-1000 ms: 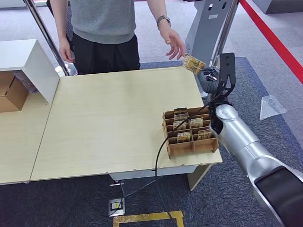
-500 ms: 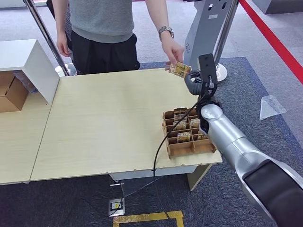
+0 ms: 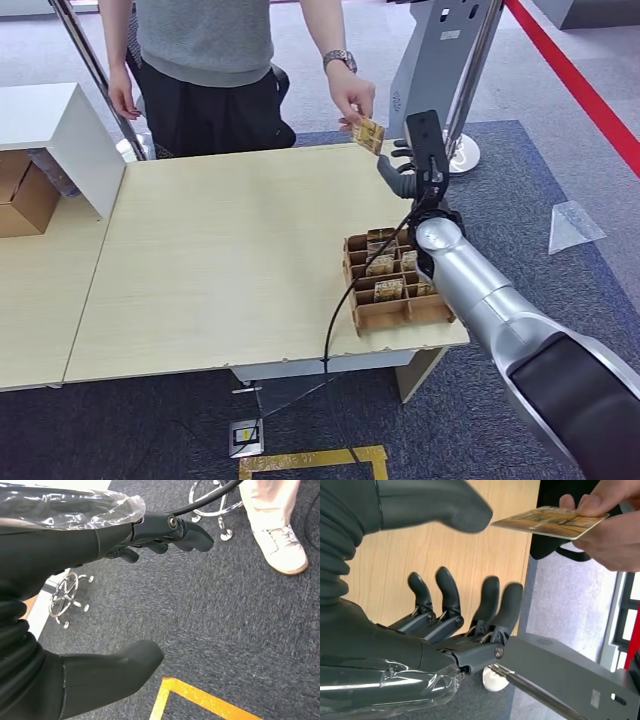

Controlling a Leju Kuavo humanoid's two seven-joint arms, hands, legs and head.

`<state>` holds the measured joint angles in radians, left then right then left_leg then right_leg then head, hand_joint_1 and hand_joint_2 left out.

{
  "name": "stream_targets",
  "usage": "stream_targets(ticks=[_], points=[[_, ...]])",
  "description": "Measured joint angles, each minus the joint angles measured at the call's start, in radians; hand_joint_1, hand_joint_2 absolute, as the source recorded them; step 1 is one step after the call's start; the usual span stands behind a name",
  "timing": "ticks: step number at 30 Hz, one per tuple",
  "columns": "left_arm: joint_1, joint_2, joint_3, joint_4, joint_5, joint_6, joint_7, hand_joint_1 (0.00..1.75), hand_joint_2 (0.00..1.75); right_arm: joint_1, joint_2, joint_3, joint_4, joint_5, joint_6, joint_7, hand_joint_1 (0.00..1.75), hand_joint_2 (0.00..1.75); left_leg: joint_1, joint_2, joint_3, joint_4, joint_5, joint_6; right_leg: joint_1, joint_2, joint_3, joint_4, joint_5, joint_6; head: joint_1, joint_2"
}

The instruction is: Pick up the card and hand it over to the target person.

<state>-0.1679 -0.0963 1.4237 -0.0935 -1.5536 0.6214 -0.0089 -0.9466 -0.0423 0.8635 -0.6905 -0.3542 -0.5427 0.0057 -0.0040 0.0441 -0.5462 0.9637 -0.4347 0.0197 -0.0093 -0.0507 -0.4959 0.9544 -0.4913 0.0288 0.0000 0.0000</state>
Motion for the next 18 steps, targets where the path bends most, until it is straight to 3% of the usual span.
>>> stream_targets(ticks=[6,10,15,18], points=[[-0.001,-0.008,0.005,0.001,0.003,-0.004,-0.001,0.0,1.75,0.031,-0.019,0.056,-0.043,0.06,0.114,0.007,0.0,0.0,0.0,-0.001,0.0,0.0,0.001,0.0,0.0,0.0,0.0,0.0,0.0,0.0,0.0,0.0],[0.0,-0.011,0.009,0.002,-0.007,-0.012,-0.014,0.0,1.75,0.119,-0.064,0.074,-0.13,0.135,0.195,0.018,0.0,1.75,0.001,-0.002,0.001,-0.001,0.0,0.0,0.001,-0.002,0.002,-0.002,0.0,0.0,0.0,0.0],[0.005,-0.009,-0.049,-0.002,-0.017,-0.06,-0.098,0.0,1.75,0.348,-0.201,0.042,-0.318,0.223,0.314,0.056,0.0,1.75,0.001,-0.007,0.004,-0.002,0.001,0.0,0.001,-0.008,0.006,-0.005,-0.001,0.0,0.0,0.0],[0.01,-0.014,-0.103,-0.008,-0.017,-0.085,-0.117,0.0,1.75,0.5,-0.253,0.001,-0.377,0.264,0.316,0.072,0.0,1.75,0.002,-0.011,0.004,-0.003,0.001,0.0,0.001,-0.01,0.008,-0.007,-0.001,0.0,0.0,0.0]])
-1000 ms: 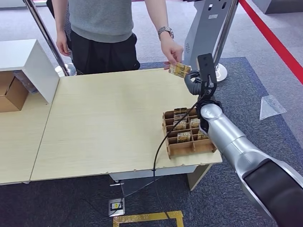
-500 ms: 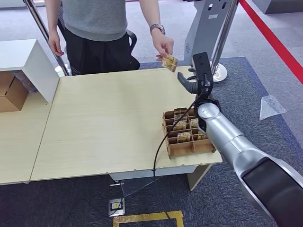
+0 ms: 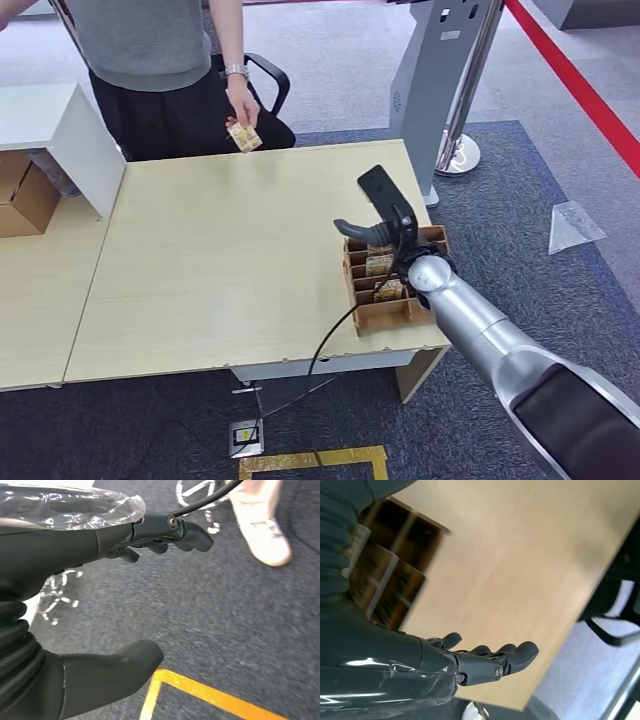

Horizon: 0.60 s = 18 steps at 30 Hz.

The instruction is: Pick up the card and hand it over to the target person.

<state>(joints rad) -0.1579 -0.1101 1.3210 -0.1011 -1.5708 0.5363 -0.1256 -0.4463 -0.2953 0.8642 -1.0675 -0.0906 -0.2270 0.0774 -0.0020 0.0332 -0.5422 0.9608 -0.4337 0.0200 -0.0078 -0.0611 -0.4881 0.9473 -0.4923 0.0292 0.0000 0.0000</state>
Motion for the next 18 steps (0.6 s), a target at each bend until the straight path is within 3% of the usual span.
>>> stream_targets(ticks=[5,11,14,18], points=[[0.003,-0.004,-0.059,-0.001,0.0,-0.012,0.025,0.0,1.75,0.082,-0.025,-0.061,-0.06,0.083,-0.047,0.044,0.0,1.75,0.001,0.002,0.006,0.0,-0.002,0.0,0.0,0.0,0.005,-0.003,-0.001,0.0,0.0,0.0],[0.002,0.01,-0.058,0.0,0.0,-0.014,0.039,0.0,1.75,0.088,-0.142,-0.249,-0.408,0.187,-0.047,0.172,0.0,1.75,0.001,0.001,0.008,0.004,-0.003,0.002,0.0,0.0,0.009,-0.001,-0.004,0.0,0.0,0.0],[0.004,0.015,-0.083,-0.002,0.0,-0.019,0.054,0.0,1.75,0.066,-0.185,-0.349,-0.56,0.175,-0.037,0.198,0.0,1.75,-0.001,0.003,0.006,0.005,-0.004,0.003,-0.002,0.002,0.007,0.001,-0.002,0.002,0.0,0.0],[0.003,0.016,-0.078,-0.003,0.003,-0.016,0.05,0.0,1.75,-0.037,-0.219,-0.39,-0.673,0.109,-0.028,0.205,0.0,1.75,-0.004,0.011,0.002,0.007,-0.004,0.003,-0.004,0.01,0.0,0.004,0.002,0.003,0.0,0.0]])
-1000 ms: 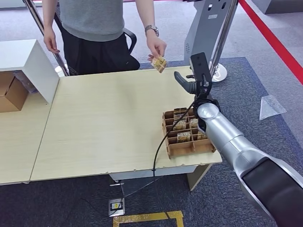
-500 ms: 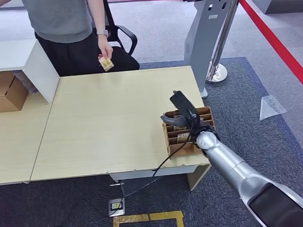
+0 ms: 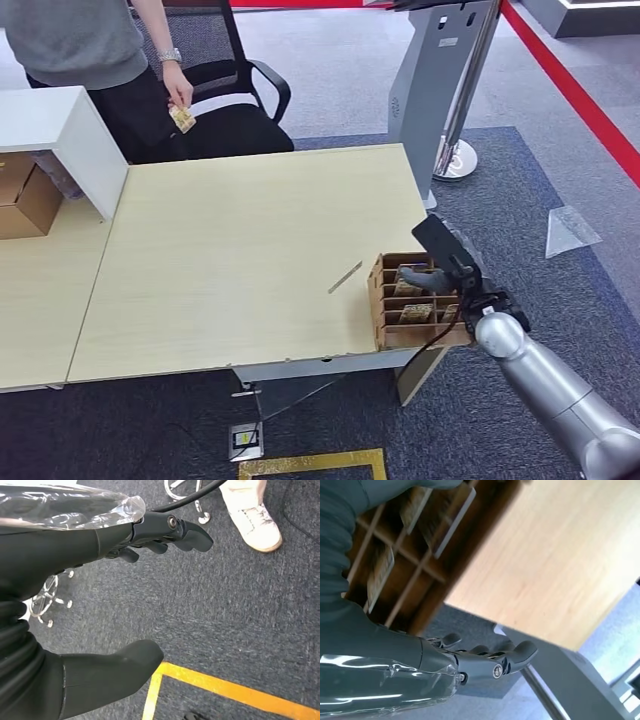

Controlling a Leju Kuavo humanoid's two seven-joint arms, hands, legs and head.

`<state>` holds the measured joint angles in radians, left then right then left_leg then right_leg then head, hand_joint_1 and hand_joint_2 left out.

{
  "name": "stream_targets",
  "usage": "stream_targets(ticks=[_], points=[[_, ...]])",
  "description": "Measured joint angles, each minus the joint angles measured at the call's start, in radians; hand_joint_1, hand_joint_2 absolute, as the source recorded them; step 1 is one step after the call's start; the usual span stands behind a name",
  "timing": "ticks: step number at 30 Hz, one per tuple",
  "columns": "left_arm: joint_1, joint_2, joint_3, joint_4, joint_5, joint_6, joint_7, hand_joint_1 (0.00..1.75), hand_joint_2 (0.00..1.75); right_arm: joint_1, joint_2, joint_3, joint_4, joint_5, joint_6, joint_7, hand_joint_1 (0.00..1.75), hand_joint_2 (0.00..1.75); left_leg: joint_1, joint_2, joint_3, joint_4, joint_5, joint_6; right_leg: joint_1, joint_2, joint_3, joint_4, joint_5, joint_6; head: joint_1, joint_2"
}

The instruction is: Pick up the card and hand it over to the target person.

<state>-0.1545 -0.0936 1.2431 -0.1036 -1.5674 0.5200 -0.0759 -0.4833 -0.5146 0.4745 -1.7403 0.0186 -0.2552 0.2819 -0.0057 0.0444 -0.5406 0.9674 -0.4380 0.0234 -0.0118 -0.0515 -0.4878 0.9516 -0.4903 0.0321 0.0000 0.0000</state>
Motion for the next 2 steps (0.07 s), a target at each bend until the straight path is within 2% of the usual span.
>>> stream_targets(ticks=[2], points=[[-0.001,0.0,0.009,0.0,0.001,0.003,-0.007,0.0,1.75,-0.048,-0.006,0.007,-0.019,-0.047,0.004,-0.01,0.0,1.75,-0.001,0.002,-0.003,0.001,0.0,0.0,0.0,0.003,-0.004,0.001,0.002,0.0,0.0,0.0]])
